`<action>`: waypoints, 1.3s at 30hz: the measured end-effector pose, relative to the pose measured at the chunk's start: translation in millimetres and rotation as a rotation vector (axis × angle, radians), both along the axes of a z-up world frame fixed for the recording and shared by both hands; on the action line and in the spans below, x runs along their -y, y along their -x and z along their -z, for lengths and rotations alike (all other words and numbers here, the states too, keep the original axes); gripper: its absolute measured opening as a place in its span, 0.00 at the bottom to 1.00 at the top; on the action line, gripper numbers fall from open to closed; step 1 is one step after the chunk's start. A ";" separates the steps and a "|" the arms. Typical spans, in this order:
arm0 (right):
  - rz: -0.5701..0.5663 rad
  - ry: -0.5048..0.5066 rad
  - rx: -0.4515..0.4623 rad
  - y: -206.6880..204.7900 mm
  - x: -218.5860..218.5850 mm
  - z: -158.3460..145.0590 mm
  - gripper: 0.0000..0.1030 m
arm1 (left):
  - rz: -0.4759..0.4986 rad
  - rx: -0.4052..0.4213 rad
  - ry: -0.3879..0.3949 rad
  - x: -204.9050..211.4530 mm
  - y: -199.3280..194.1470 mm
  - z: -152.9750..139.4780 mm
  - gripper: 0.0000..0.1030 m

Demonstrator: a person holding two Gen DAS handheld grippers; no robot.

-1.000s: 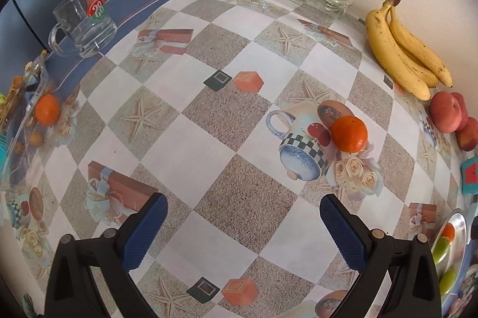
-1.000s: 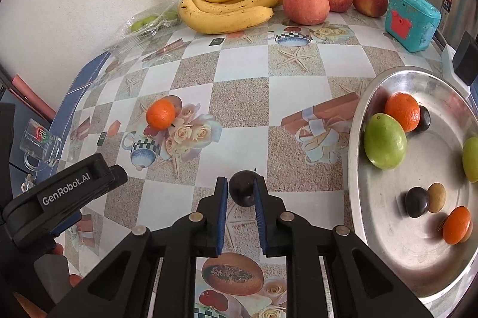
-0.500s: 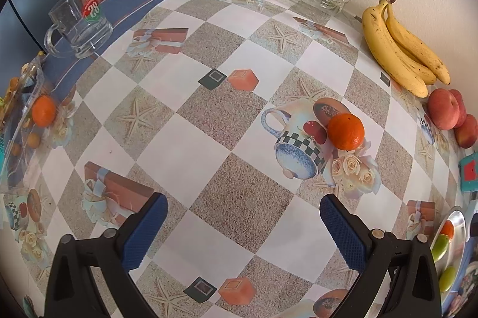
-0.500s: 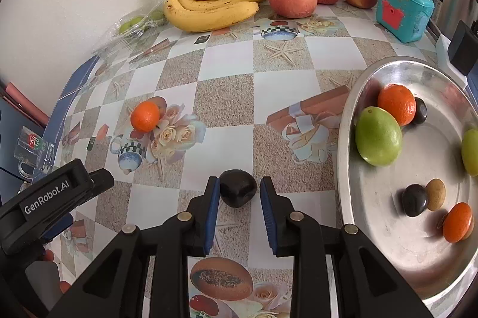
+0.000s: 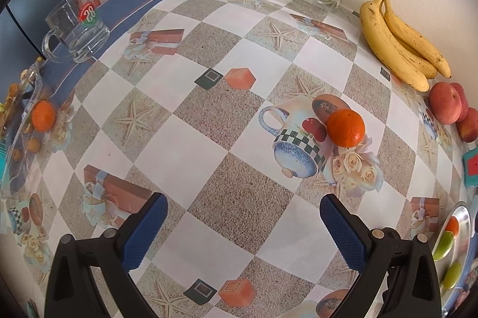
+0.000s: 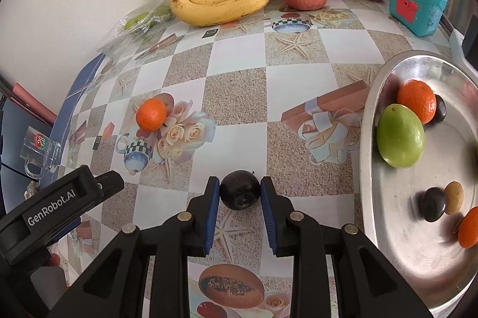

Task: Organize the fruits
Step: 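Grasp the orange with the left tool while the right tool holds the plum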

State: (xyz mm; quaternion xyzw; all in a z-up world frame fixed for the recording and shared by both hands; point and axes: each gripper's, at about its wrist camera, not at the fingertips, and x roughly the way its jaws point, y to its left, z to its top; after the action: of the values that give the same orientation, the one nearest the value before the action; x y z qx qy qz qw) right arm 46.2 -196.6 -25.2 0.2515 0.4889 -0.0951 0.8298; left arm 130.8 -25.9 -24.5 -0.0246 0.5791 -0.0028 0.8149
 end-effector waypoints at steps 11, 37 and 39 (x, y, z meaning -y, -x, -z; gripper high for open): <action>0.005 -0.028 0.004 2.3 2.6 1.1 0.28 | 0.013 -0.008 0.013 5.2 0.1 0.3 1.00; 0.040 -0.007 0.091 -2.2 21.3 -26.0 0.28 | 0.270 0.194 0.201 48.9 -36.8 -1.2 0.75; 0.035 0.003 0.097 -5.8 21.3 -27.0 0.28 | 0.286 0.193 0.197 50.1 -39.0 3.9 0.70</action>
State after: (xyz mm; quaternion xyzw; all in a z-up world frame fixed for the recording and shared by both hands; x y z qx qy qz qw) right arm 52.0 -218.0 1.7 0.2634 0.4435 -0.0981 0.8511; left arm 169.9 -76.0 -28.4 -0.0214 0.4928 -0.1779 0.8515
